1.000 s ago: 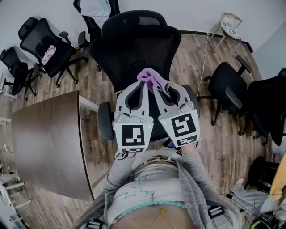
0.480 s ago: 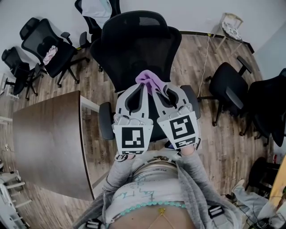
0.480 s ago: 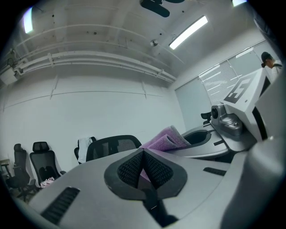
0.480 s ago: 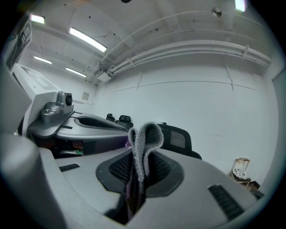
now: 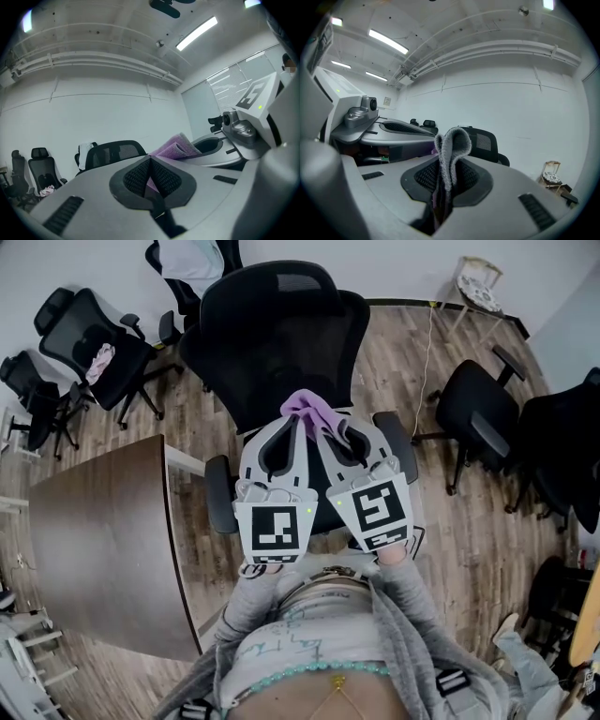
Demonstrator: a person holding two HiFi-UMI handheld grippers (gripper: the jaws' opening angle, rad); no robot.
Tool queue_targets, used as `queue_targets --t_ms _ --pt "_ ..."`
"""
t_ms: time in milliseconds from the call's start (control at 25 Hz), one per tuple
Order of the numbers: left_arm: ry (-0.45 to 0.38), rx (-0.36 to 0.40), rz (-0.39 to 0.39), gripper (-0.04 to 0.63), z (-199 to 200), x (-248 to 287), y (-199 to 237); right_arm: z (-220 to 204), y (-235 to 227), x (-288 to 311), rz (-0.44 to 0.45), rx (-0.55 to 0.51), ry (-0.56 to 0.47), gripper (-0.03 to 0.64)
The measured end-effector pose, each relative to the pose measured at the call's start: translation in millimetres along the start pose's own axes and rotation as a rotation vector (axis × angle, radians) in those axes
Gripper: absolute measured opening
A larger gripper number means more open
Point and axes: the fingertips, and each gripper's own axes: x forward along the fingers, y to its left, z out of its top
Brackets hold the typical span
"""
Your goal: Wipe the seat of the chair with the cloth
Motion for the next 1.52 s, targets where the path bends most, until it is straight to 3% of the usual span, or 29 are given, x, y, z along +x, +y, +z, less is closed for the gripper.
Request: queue_targets --t_ms 600,1520 --pt "0.007 -0.015 -0.041 -0.002 -4.2 12.4 -22.5 -9.6 -17.2 -13.4 -0.038 0.022 0.015 0.051" --pt "0.018 -0.029 -0.014 -0.002 -12.9 20.0 -8.0 -14.0 -15.1 6.4 -0.003 0.011 0.026 0.051"
